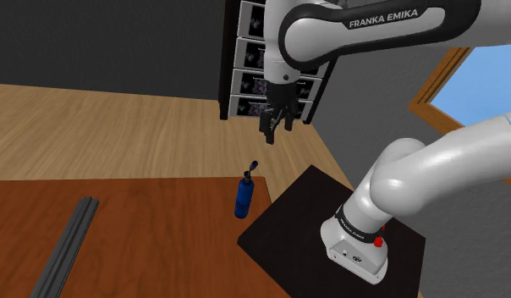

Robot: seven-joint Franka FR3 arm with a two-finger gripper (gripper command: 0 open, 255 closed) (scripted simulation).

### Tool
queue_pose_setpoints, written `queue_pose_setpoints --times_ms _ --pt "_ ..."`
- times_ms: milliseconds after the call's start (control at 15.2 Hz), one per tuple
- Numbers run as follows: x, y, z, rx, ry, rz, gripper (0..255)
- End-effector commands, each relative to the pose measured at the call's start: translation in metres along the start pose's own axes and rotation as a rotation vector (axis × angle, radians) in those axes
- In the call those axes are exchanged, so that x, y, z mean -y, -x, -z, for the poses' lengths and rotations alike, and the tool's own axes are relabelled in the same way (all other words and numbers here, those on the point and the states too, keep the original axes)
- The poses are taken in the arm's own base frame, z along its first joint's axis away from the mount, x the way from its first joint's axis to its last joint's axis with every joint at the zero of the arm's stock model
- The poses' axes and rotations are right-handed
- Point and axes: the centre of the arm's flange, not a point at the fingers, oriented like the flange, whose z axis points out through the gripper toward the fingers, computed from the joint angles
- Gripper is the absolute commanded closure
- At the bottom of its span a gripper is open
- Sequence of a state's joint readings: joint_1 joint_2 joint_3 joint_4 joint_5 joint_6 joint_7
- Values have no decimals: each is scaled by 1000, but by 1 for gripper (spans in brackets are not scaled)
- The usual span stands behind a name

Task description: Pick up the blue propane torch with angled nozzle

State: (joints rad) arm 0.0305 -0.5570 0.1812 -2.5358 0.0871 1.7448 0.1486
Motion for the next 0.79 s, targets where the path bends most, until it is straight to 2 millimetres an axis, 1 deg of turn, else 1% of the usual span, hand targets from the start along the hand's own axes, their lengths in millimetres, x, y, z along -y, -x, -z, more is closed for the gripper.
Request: queue_pose_setpoints --times_ms 0,528,594,726 --pt "16 -12 -17 16 -13 -27 0" --pt "75 -61 -89 80 -61 -128 0" --pt "76 -62 -89 81 -62 -129 0" --pt "76 -64 -100 81 -62 -129 0"
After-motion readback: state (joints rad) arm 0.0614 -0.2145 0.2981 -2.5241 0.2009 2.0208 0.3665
